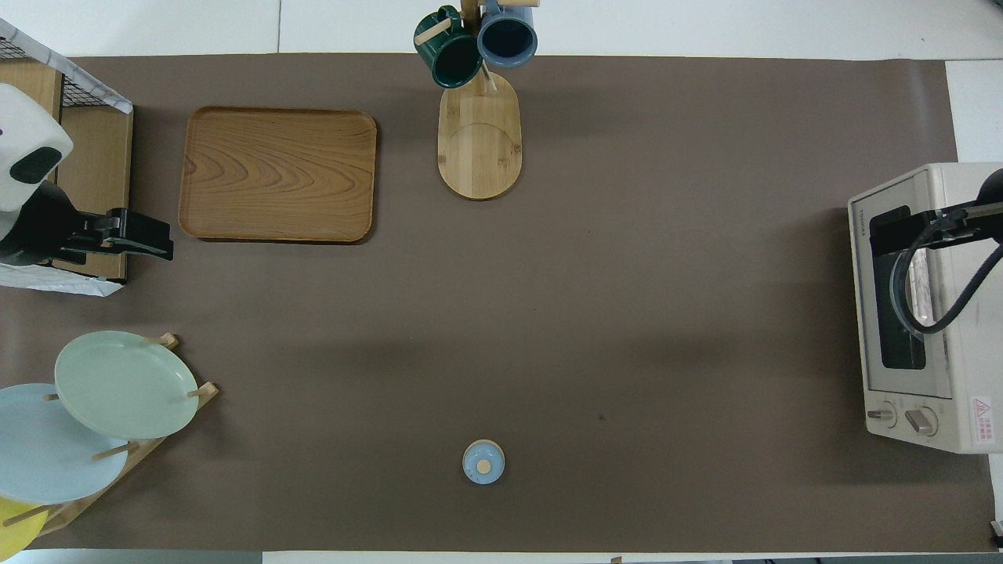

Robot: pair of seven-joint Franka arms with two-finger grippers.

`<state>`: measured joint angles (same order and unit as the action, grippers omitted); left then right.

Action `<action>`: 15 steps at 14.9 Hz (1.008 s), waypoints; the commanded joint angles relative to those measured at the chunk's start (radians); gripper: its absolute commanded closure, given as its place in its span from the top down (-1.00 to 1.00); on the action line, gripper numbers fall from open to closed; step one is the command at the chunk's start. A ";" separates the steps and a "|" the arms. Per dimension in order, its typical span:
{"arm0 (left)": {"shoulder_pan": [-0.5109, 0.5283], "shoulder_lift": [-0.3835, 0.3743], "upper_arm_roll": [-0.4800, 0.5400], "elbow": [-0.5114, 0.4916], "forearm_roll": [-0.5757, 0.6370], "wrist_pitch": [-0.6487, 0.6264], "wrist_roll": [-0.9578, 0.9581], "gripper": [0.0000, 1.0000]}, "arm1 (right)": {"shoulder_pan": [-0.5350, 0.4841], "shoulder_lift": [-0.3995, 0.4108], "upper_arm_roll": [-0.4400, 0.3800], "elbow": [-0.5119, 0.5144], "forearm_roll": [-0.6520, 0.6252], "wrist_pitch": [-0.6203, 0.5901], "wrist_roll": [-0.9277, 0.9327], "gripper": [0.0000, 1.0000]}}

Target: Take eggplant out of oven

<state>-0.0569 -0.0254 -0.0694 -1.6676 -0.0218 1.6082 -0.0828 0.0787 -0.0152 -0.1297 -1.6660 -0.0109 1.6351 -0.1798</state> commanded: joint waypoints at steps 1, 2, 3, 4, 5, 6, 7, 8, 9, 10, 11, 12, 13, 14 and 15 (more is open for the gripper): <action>0.008 -0.010 -0.004 0.000 0.013 -0.014 0.003 1.00 | -0.014 -0.032 0.008 -0.053 -0.009 0.011 0.005 1.00; 0.008 -0.010 -0.004 0.000 0.011 -0.014 0.003 1.00 | -0.014 -0.038 0.008 -0.064 -0.008 0.012 0.011 0.69; 0.008 -0.010 -0.004 0.000 0.011 -0.014 0.003 1.00 | -0.008 -0.040 0.008 -0.069 -0.011 0.011 0.019 -0.18; 0.008 -0.010 -0.004 0.000 0.013 -0.014 0.003 1.00 | -0.013 -0.043 0.008 -0.086 -0.011 0.015 0.016 -0.72; 0.008 -0.010 -0.004 0.000 0.011 -0.013 0.003 1.00 | -0.020 -0.055 0.008 -0.115 -0.011 0.038 0.000 -1.00; 0.008 -0.010 -0.004 0.000 0.013 -0.014 0.003 1.00 | -0.022 -0.061 0.008 -0.133 -0.011 0.064 -0.027 -1.00; 0.008 -0.010 -0.004 0.000 0.011 -0.014 0.003 1.00 | -0.014 -0.063 0.007 -0.138 -0.023 0.063 -0.029 -1.00; 0.008 -0.010 -0.004 0.000 0.011 -0.014 0.003 1.00 | -0.007 -0.065 0.007 -0.146 -0.073 0.060 -0.021 -1.00; 0.008 -0.010 -0.004 0.000 0.013 -0.014 0.003 1.00 | -0.008 -0.059 0.010 -0.161 -0.131 0.080 -0.014 -1.00; 0.008 -0.010 -0.004 0.000 0.011 -0.013 0.003 1.00 | -0.022 -0.048 0.008 -0.175 -0.155 0.121 -0.014 -1.00; 0.008 -0.010 -0.004 0.000 0.011 -0.014 0.003 1.00 | -0.037 -0.043 0.005 -0.213 -0.164 0.165 -0.015 -1.00; 0.008 -0.010 -0.004 0.000 0.013 -0.017 0.003 1.00 | -0.062 -0.042 0.005 -0.244 -0.165 0.201 -0.015 -1.00; 0.008 -0.010 -0.004 0.000 0.011 -0.017 0.003 1.00 | -0.078 -0.042 0.005 -0.270 -0.164 0.221 -0.014 -1.00; 0.008 -0.010 -0.004 0.000 0.011 -0.014 0.003 1.00 | -0.089 -0.042 0.005 -0.287 -0.164 0.239 -0.010 -1.00; 0.008 -0.010 -0.004 0.000 0.013 -0.014 0.003 1.00 | -0.092 -0.042 0.005 -0.302 -0.162 0.252 -0.007 -1.00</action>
<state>-0.0569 -0.0254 -0.0694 -1.6676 -0.0218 1.6082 -0.0827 0.0059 -0.0373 -0.1327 -1.9175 -0.1603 1.8489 -0.1878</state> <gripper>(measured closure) 0.000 0.991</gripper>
